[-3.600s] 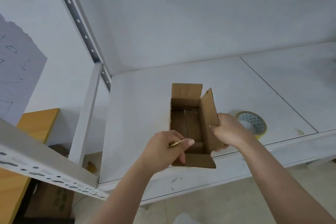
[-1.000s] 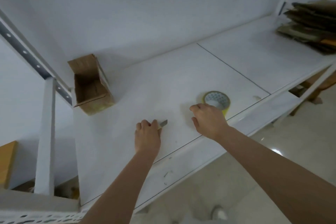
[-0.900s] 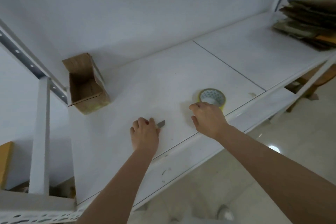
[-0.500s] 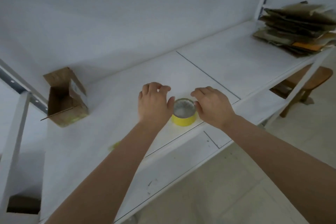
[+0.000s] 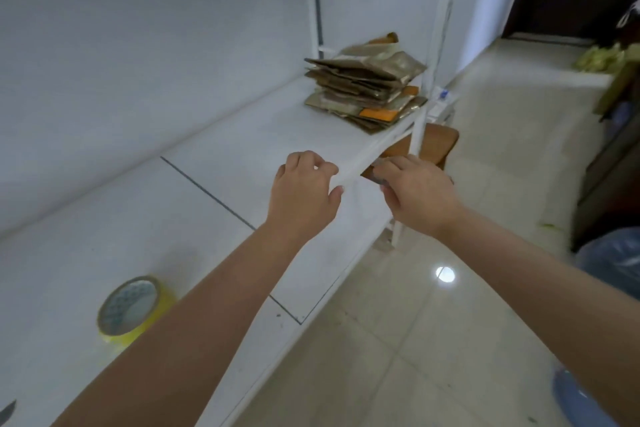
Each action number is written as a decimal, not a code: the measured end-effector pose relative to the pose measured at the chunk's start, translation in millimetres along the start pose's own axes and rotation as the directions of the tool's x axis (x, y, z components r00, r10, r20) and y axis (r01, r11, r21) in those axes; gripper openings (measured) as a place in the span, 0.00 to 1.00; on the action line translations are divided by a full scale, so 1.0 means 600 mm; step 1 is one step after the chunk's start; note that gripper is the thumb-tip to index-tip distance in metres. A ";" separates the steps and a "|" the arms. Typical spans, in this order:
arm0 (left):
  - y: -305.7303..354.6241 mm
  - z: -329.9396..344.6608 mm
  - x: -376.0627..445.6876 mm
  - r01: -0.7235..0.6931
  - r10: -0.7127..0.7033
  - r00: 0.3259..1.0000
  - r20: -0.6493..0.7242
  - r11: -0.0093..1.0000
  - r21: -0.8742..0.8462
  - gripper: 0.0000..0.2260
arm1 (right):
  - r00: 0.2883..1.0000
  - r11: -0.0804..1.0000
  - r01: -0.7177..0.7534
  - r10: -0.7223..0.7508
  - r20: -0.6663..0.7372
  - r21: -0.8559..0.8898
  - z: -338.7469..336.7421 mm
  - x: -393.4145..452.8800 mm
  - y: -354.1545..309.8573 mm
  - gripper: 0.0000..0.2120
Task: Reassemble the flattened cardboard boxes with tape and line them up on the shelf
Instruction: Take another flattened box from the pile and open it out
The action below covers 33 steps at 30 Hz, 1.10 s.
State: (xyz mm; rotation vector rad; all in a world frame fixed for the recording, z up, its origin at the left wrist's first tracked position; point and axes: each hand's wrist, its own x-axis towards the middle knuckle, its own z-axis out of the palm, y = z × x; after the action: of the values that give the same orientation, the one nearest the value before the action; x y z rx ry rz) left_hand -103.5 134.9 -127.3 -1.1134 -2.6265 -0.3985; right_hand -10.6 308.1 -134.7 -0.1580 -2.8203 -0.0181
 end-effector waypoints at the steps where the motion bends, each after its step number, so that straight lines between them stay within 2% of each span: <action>1: 0.014 0.007 0.021 -0.019 0.019 1.000 0.004 1.000 -0.003 0.17 | 1.000 1.000 -0.023 0.023 -0.007 0.000 -0.001 0.000 0.025 0.15; 8: 0.035 0.056 0.158 -0.078 0.077 0.997 0.021 0.997 0.015 0.17 | 0.993 0.993 -0.114 0.115 -0.012 0.039 0.027 0.050 0.130 0.15; 20: -0.025 0.132 0.450 -0.140 0.140 0.990 0.008 0.990 -0.003 0.16 | 0.979 0.979 -0.202 0.202 -0.032 -0.005 0.099 0.291 0.284 0.13; 26: -0.034 0.159 0.555 -0.147 0.147 0.989 0.007 0.989 -0.021 0.19 | 0.950 0.947 -0.312 0.313 0.001 0.075 0.142 0.350 0.343 0.14; 31: -0.030 0.175 0.618 -0.153 0.150 0.987 -0.054 0.988 -0.039 0.12 | 0.903 0.901 -0.429 0.430 -0.011 0.059 0.164 0.408 0.401 0.06; 33: -0.028 0.180 0.641 -0.139 0.136 0.988 -0.072 0.989 -0.044 0.11 | 0.883 0.879 -0.467 0.469 0.002 0.097 0.178 0.432 0.419 0.07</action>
State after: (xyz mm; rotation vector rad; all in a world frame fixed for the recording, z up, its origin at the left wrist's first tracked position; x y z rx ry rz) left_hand -388.4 414.1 -99.1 -1.2641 -2.4749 -0.4660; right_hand -260.7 589.0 -156.6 -0.8082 -2.6767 0.2220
